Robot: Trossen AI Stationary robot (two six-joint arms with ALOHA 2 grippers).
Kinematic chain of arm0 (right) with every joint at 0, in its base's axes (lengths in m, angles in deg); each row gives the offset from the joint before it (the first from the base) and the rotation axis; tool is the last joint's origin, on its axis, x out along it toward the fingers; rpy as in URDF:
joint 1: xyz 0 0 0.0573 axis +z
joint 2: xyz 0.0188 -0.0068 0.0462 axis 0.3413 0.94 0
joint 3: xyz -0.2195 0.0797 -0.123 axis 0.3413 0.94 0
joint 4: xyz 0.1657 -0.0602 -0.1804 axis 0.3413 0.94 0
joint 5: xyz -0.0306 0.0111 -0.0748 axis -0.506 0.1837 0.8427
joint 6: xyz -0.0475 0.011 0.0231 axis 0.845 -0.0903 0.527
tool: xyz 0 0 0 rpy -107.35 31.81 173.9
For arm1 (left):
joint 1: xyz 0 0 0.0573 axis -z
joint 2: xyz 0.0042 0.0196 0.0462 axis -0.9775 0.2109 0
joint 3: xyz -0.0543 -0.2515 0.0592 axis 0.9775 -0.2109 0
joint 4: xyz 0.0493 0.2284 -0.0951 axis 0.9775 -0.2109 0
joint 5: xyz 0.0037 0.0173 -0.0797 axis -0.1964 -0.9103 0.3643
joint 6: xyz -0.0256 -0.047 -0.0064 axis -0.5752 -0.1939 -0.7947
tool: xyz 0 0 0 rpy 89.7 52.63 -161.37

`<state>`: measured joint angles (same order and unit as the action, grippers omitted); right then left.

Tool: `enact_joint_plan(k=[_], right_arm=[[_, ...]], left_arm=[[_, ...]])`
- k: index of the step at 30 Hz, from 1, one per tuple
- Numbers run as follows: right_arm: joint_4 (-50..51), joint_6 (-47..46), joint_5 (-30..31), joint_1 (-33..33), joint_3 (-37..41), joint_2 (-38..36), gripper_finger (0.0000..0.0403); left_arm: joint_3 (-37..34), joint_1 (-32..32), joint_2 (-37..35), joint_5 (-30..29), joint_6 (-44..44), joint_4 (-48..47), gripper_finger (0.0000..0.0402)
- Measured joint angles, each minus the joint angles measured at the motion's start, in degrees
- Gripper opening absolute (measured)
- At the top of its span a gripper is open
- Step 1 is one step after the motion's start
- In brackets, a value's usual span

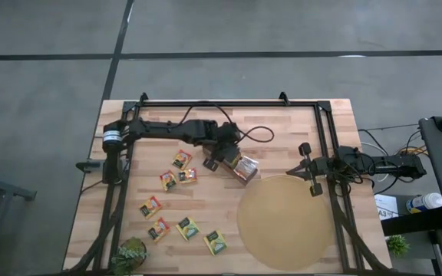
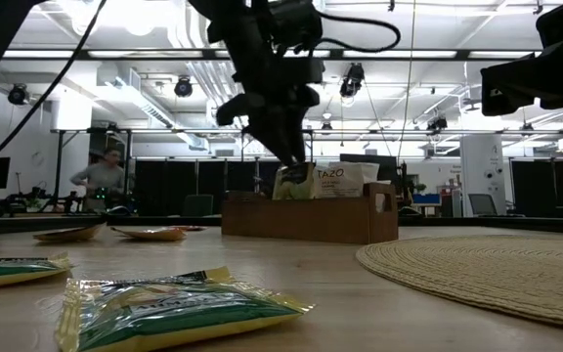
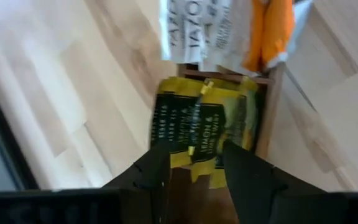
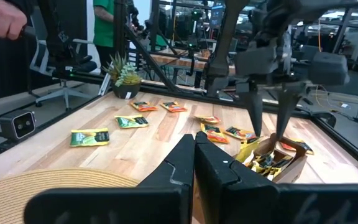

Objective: Pick & Place Tea
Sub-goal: Put the yellow tea bag into the middle section of the wooden organizer, then adjust the yellow tea bags in the wooden organizer

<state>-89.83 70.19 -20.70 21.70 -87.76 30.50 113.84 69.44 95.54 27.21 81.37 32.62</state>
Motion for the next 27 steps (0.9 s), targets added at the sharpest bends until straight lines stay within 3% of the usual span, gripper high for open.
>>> enact_joint_plan(k=[12, 20, 27], right_arm=[[0.0, 0.0, 0.0, 0.0, 0.0, 0.0, 0.0008], [0.0, 0.0, 0.0, 0.0, 0.0, 0.0, 0.0008], [0.0, 0.0, 0.0, 0.0, 0.0, 0.0, 0.0008]], left_arm=[[4.1, 1.0, -0.1, -0.6, -8.2, -8.9, 0.014], [3.6, 2.8, -0.1, 3.7, -12.9, -12.2, 0.0136], [1.5, 3.4, -0.1, 4.5, -13.8, -11.4, 0.0068]])
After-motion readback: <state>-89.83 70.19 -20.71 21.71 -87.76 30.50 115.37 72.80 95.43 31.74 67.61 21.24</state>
